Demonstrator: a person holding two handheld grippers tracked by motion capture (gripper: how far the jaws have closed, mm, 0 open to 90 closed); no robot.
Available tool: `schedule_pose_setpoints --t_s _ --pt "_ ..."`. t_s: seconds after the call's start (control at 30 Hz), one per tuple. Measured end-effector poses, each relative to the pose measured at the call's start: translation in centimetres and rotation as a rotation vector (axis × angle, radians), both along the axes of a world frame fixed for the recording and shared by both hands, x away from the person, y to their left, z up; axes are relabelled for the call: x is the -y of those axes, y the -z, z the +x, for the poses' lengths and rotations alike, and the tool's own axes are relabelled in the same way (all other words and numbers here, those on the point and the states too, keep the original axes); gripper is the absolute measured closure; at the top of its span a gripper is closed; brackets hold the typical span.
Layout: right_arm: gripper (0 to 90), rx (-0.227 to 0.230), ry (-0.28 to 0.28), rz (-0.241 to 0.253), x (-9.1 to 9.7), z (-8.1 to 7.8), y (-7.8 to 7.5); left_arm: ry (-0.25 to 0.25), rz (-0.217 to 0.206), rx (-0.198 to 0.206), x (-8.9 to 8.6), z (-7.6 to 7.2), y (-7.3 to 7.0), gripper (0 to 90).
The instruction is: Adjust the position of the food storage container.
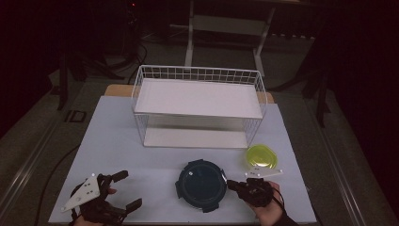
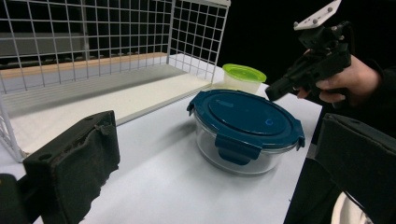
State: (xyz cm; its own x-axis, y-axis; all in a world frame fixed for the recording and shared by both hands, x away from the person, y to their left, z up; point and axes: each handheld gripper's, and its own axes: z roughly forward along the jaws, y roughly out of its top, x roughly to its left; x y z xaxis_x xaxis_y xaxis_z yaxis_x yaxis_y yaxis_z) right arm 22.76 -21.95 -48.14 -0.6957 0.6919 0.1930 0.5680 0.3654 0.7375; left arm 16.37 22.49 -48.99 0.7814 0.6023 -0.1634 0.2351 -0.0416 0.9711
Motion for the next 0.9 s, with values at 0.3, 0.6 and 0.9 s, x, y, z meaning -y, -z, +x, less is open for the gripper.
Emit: schedule_pose_setpoints --t_s 0.3,0.6,0.9 --pt "90.0 -0.031 0.029 -0.025 0.4 1.5 1.2 0.003 0.001 -0.003 0.0 0.0 0.0 0.0" --pt "90.0 -0.047 -0.004 -0.016 -1.1 1.3 1.3 0.005 0.006 -0.003 0.1 0.1 0.0 0.0" --pt "90.0 -0.057 -0.055 0.010 -3.6 1.4 1.3 0.010 0.008 -0.006 0.1 0.0 0.1 0.0"
